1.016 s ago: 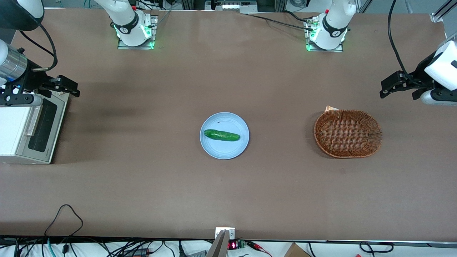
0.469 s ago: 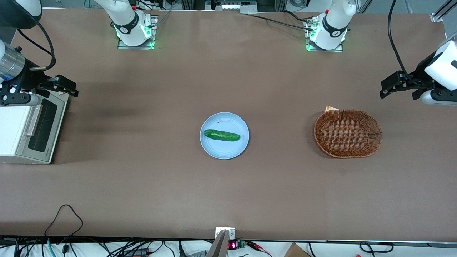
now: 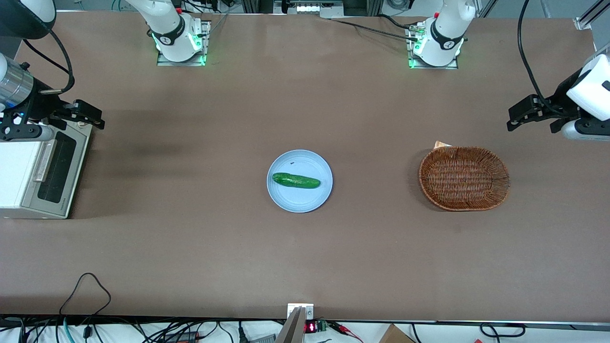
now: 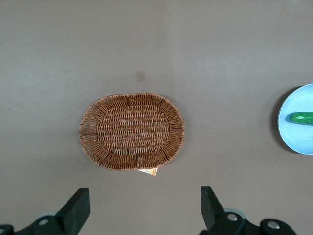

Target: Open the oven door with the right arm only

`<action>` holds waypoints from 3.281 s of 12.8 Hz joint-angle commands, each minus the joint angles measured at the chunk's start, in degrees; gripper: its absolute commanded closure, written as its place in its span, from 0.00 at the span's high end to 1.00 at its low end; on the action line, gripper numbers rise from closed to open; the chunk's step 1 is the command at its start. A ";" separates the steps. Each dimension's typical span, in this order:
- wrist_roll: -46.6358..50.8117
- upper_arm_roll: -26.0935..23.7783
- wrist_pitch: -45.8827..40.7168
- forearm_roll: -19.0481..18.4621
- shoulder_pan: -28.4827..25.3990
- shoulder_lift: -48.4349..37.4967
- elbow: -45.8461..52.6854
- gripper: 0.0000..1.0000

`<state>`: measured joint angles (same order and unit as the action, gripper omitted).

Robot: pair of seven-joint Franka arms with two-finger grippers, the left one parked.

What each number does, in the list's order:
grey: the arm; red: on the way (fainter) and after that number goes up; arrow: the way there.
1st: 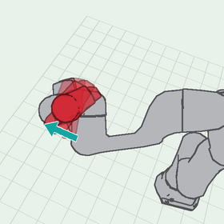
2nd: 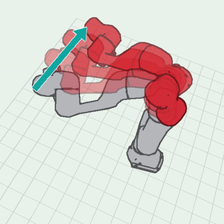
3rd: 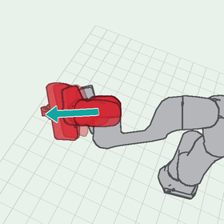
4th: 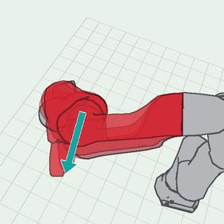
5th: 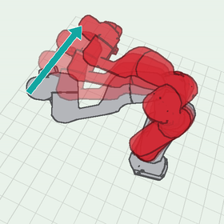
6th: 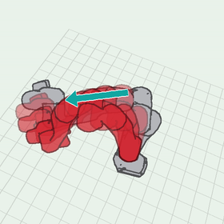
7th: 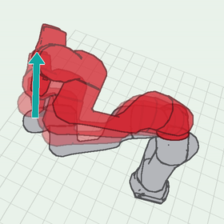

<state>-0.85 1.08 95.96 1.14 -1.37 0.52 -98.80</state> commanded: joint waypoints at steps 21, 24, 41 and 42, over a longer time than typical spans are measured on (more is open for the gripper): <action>-1.53 -0.21 -9.03 -4.12 0.40 1.85 3.61 0.01; -1.00 -0.29 -12.36 -11.66 -0.13 2.73 3.53 0.01; 30.09 -0.21 6.08 -69.59 -1.28 20.92 -7.44 0.01; 32.46 -0.21 6.78 -70.83 -0.84 20.92 -8.85 0.01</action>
<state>27.28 0.96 100.84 -66.41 -3.39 22.89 -104.03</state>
